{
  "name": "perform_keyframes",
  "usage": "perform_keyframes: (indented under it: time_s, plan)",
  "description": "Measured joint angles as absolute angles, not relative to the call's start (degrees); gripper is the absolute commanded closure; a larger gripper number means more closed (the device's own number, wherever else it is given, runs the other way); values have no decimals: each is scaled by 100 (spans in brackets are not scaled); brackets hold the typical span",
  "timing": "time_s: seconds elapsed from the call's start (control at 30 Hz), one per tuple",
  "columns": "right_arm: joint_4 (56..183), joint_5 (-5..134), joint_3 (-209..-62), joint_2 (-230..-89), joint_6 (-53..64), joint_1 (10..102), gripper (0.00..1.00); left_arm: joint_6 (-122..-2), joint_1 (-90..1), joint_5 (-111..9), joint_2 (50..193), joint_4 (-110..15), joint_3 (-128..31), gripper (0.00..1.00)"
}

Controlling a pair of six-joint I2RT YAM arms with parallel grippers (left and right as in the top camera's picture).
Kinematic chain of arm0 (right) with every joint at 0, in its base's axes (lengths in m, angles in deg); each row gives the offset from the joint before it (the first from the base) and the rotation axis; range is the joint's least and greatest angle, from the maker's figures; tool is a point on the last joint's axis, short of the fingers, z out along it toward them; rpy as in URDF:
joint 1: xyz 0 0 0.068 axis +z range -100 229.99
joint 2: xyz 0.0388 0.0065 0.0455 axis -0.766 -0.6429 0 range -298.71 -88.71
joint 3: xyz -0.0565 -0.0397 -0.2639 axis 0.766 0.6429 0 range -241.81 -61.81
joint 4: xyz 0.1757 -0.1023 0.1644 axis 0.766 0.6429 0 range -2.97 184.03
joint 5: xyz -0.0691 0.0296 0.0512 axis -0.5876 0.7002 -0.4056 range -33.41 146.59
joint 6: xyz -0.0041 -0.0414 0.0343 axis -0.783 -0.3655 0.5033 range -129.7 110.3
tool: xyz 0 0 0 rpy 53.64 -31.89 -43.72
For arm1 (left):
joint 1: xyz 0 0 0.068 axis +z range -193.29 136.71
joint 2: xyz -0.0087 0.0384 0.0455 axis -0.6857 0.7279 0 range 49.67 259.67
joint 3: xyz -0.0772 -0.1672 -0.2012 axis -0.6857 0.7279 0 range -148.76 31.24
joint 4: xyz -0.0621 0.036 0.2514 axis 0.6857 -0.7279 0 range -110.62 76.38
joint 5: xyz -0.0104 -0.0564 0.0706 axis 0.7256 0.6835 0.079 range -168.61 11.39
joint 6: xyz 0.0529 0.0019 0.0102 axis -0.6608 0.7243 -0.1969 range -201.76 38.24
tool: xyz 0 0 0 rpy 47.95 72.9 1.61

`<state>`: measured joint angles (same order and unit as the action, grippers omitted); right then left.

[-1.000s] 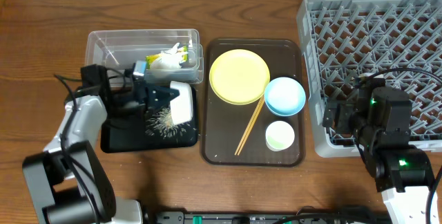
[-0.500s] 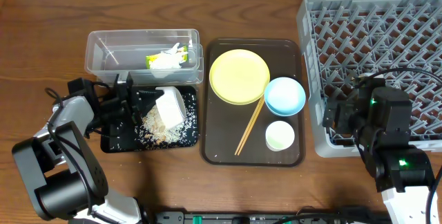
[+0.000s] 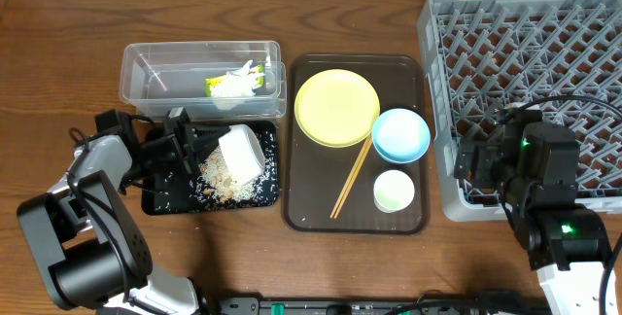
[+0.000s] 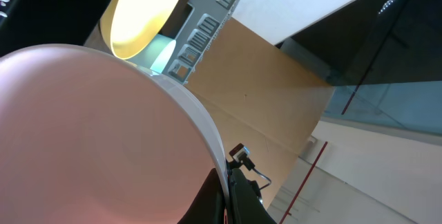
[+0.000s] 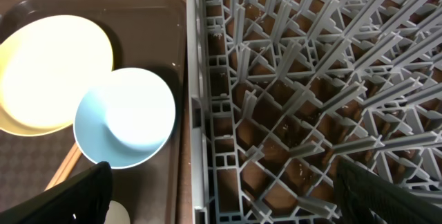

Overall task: Sort waste into correct bins and load items into the dishwasher rack
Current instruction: 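Carry the bowl over the black tray and tip the rice out, then set the emptied bowl onto the yellow plate with the left gripper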

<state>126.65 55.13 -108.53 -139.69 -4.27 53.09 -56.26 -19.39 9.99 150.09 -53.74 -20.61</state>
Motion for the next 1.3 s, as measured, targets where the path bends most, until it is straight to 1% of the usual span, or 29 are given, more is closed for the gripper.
perform_keyframes:
  time_s: [0.1, 0.2, 0.3, 0.37, 0.53, 0.7, 0.83, 0.97, 1.1, 1.3]
  plan:
    - [12665, 5513, -10853, -13969, -424, 5309, 1, -5663, -1939, 999, 15007, -5343, -2061, 94]
    - [12665, 5513, -10853, -13969, -424, 5309, 1, -5974, -1952, 999, 14952, -5328, -2061, 94]
    - [12665, 5513, -10853, -13969, -424, 5309, 1, -6371, -2074, 907, 14685, -5326, -2061, 94]
    - [12665, 5515, -10853, -13969, -424, 5309, 1, -6544, -2278, 595, 14351, -5326, -2061, 94]
    - [12665, 5515, -10853, -13969, -427, 5309, 1, -6747, -3298, -649, 13381, -5048, -2103, 94]
    - [12665, 5513, -10853, -13969, -427, 5309, 1, -6817, -4769, -2185, 12762, -3962, -2243, 94]
    - [12665, 5515, -10853, -13969, -424, 5309, 1, -6854, -5954, -3704, 12734, -3022, -2284, 94]
    - [12667, 5513, -10855, -13969, -427, 5309, 1, -7031, -6813, -5151, 12970, -1980, -2291, 94]
    - [12667, 5513, -10857, -13969, -424, 5309, 1, -7305, -7329, -6205, 13503, -965, -2308, 94]
    - [12667, 5513, -10860, -13969, -424, 5309, 1, -7462, -7571, -6872, 14581, -251, -2310, 94]
